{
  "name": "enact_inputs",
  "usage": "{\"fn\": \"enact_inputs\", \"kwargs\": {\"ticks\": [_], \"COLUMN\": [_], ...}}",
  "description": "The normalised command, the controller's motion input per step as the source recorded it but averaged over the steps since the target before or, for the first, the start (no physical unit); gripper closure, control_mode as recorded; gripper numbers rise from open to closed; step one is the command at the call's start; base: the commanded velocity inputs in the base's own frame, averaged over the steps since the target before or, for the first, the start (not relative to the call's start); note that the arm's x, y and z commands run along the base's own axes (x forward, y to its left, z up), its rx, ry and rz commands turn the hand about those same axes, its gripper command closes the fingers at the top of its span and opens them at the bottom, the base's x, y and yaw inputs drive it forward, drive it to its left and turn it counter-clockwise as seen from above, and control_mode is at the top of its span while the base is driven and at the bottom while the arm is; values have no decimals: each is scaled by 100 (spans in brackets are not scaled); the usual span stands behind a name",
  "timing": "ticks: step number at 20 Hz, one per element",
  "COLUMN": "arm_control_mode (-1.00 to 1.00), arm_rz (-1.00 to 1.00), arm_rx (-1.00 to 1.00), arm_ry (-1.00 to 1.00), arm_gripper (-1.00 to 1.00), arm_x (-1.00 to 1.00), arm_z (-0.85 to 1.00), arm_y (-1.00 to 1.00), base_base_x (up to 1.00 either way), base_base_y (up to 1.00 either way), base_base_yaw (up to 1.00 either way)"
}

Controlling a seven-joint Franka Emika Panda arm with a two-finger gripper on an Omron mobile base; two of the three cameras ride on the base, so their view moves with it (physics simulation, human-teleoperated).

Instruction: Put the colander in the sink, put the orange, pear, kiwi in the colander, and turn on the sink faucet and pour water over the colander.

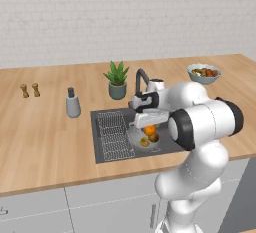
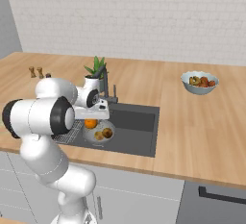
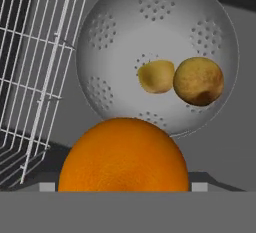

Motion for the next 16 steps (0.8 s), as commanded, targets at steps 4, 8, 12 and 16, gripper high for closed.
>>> {"fn": "enact_inputs", "kwargs": {"ticks": [4, 8, 12, 16], "arm_control_mode": [-100, -100, -100, -100], "arm_rz": [0, 0, 0, 0], "arm_rx": [0, 0, 0, 0], "arm_ry": [-3, -13, -17, -12], "arm_gripper": [100, 100, 100, 100], "arm_x": [6, 5, 8, 26], "arm_z": [-50, -41, -36, -25], "arm_y": [-8, -8, -11, -12], "base_base_x": [0, 0, 0, 0], "base_base_y": [0, 0, 0, 0], "base_base_yaw": [0, 0, 0, 0]}}
